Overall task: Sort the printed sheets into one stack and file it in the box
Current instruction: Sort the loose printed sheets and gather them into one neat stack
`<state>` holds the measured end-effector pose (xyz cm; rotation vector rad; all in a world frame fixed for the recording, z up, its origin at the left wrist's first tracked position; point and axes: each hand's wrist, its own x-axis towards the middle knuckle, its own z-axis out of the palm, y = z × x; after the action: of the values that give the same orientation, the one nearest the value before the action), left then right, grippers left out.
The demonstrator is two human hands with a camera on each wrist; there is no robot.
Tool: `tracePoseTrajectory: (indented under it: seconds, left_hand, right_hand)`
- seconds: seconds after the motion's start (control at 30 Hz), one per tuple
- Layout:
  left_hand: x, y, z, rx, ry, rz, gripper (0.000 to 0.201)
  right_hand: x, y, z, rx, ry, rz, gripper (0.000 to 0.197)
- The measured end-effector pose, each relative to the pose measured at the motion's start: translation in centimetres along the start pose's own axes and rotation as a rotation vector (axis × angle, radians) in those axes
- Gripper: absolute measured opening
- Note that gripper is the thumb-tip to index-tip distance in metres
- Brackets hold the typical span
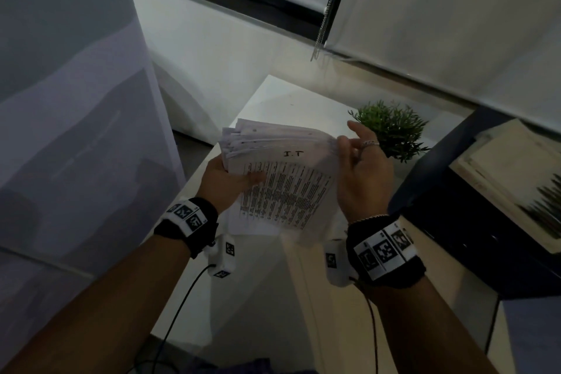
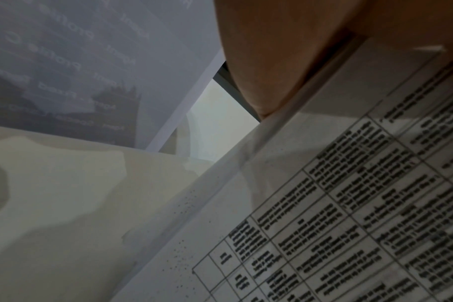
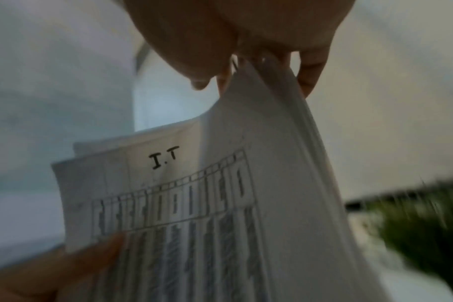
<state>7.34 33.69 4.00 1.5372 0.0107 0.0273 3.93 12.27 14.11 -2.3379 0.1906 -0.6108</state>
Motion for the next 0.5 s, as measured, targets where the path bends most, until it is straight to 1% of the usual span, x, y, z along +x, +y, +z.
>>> tracePoseTrajectory:
  seconds: [0.07,0.1,0.13,0.2,0.23,0.3,0.37,0.4,0.47,0.5]
  left_hand:
    - [0.3,-0.4,-0.2,0.016,-0.015,0.001,0.041]
    - [0.3,-0.3,-0.1,0.014,-0.027,0.009,0.042]
    - [0.5,-0.4,-0.1,0.006,-0.025,0.010,0.044]
    - [0.7,-0.2,0.1,-0.007,-0.044,-0.002,0.044]
    - [0.9,-0.2,0.1,-0.024,-0.057,-0.001,0.041]
    - [0.8,0.3,0.3,-0.118,-0.067,0.003,0.029]
    - [0.6,0.4,0.4,-0.106,-0.085,0.025,0.020]
    - [0.4,0.2,0.6,-0.081,-0.101,0.037,0.016]
    - [0.5,-0.5,0.9,-0.027,-0.075,0.027,0.026]
    - [0.5,-0.6,1.1,0.012,-0.048,0.026,0.029]
  right_hand:
    - [0.0,-1.0,-0.1,-0.349,-0.009,-0.245,0.051]
    - [-0.1,-1.8,0.3,-0.458,-0.038,-0.345,0.055]
    - [-0.1,-2.5,0.9,-0.527,-0.109,-0.422,0.058]
    - [-0.6,-3.1,2.4,-0.573,-0.267,-0.534,0.060]
    - [-0.8,-3.0,3.0,-0.558,-0.308,-0.579,0.058]
    - [-1.0,-2.7,3.8,-0.503,-0.343,-0.668,0.057]
    - [-1.4,-2.5,4.4,-0.479,-0.395,-0.761,0.060]
    - [-1.4,-2.1,4.5,-0.470,-0.417,-0.772,0.064]
    - [-0.6,-1.0,4.4,-0.452,-0.409,-0.686,0.071]
    - [-0.1,-0.3,4.3,-0.448,-0.384,-0.634,0.069]
